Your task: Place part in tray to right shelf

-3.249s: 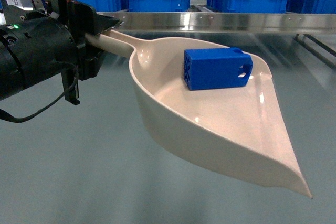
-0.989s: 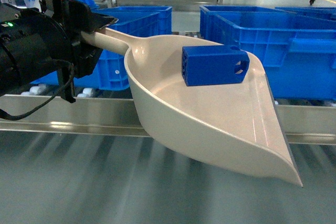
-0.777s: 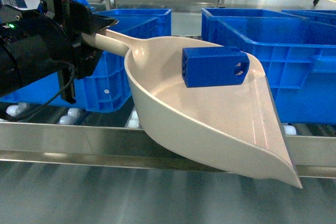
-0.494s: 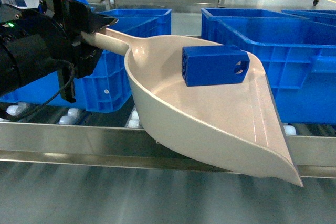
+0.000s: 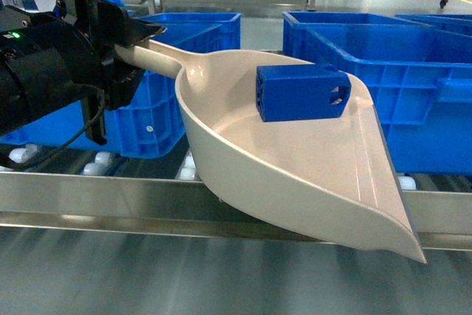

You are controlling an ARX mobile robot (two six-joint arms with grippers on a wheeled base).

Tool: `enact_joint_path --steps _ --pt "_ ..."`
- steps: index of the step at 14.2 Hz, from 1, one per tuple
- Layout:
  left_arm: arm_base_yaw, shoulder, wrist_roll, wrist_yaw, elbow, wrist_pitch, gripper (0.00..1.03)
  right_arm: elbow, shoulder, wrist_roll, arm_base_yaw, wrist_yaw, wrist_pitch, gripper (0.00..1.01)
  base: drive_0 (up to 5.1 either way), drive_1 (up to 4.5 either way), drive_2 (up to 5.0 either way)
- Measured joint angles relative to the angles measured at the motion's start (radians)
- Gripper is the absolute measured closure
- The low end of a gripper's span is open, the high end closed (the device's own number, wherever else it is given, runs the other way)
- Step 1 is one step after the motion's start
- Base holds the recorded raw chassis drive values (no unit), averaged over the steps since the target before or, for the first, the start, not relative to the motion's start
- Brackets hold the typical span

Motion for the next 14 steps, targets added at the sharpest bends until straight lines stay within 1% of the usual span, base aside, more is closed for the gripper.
enact_joint_path --steps 7,8,9,10,12,13,14 --pt "0.0 0.0 0.0 0.0 0.0 0.0 0.91 0.0 0.0 0.0 0.0 0.0 0.0 0.03 0.0 0.0 0.0" --pt "-0.005 -0.007 0.005 -0.023 0.003 -0.041 0.91 0.0 0.0 0.0 0.0 0.0 0.0 0.03 0.0 0.0 0.0" --pt "-0.011 -0.026 0.048 -0.106 0.006 -0.115 0.91 0.0 0.0 0.0 0.0 0.0 0.0 0.03 0.0 0.0 0.0" --pt "-0.011 -0.026 0.053 -0.115 0.006 -0.092 0.91 0.0 0.0 0.0 0.0 0.0 0.0 0.03 0.0 0.0 0.0" --pt "-0.003 -0.051 0.039 -0.102 0.005 -0.038 0.91 0.0 0.0 0.0 0.0 0.0 0.0 0.03 0.0 0.0 0.0" --pt "0.003 -0.072 0.013 -0.103 0.007 -0.027 0.91 0.0 0.0 0.0 0.0 0.0 0.0 0.03 0.0 0.0 0.0" --pt "0.014 -0.099 -0.013 -0.119 0.017 -0.044 0.91 0.0 0.0 0.0 0.0 0.0 0.0 0.03 0.0 0.0 0.0"
